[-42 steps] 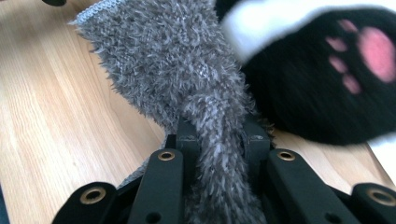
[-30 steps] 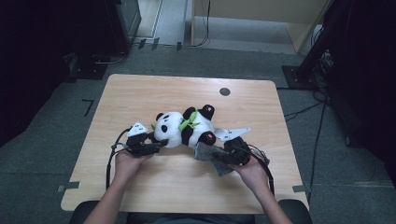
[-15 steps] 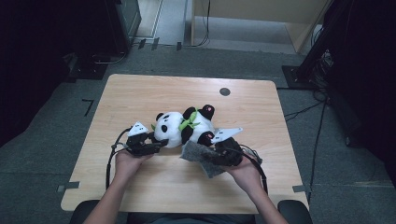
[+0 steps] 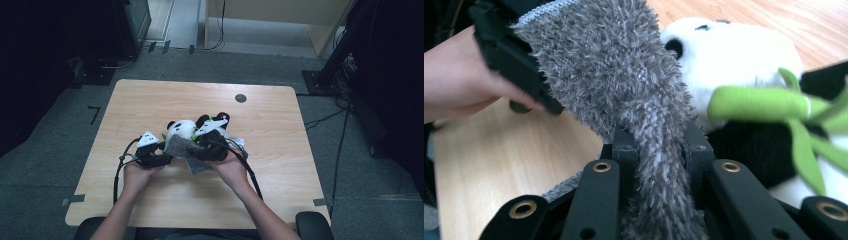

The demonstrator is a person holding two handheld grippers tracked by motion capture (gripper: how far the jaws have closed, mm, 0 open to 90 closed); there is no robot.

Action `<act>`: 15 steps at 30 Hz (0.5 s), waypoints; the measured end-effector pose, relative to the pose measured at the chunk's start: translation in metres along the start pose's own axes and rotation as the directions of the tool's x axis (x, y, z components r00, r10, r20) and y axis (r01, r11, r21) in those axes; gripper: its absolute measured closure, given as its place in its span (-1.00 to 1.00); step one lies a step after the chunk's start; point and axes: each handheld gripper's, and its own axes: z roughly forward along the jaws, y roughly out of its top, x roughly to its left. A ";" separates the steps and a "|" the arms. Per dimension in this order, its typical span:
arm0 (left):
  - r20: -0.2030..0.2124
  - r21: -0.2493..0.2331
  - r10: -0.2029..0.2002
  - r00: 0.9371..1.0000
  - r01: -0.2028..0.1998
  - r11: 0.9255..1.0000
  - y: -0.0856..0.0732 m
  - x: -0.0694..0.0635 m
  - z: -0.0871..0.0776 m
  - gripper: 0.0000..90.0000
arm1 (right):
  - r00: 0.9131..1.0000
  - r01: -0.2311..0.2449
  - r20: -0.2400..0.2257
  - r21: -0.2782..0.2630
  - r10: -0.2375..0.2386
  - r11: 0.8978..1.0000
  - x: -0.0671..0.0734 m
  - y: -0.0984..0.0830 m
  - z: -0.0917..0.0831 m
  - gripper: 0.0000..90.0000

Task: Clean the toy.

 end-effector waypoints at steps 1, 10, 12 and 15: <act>-0.001 -0.001 -0.001 1.000 0.001 1.000 0.000 0.000 0.000 -0.13 | 1.000 0.000 0.003 0.000 0.000 1.000 0.000 0.002 0.003 0.67; -0.002 -0.002 -0.002 1.000 0.002 1.000 -0.001 0.000 0.000 -0.13 | 0.999 0.026 0.044 0.028 -0.027 0.999 -0.001 -0.003 0.014 0.68; 0.000 -0.001 0.000 1.000 0.000 1.000 -0.001 0.000 0.000 -0.13 | 0.998 0.031 0.044 0.034 -0.032 0.999 -0.001 -0.007 0.013 0.68; 0.002 0.000 0.002 1.000 -0.002 1.000 -0.001 0.000 0.000 -0.13 | 0.999 0.030 0.041 0.035 -0.031 0.999 0.000 -0.013 0.013 0.68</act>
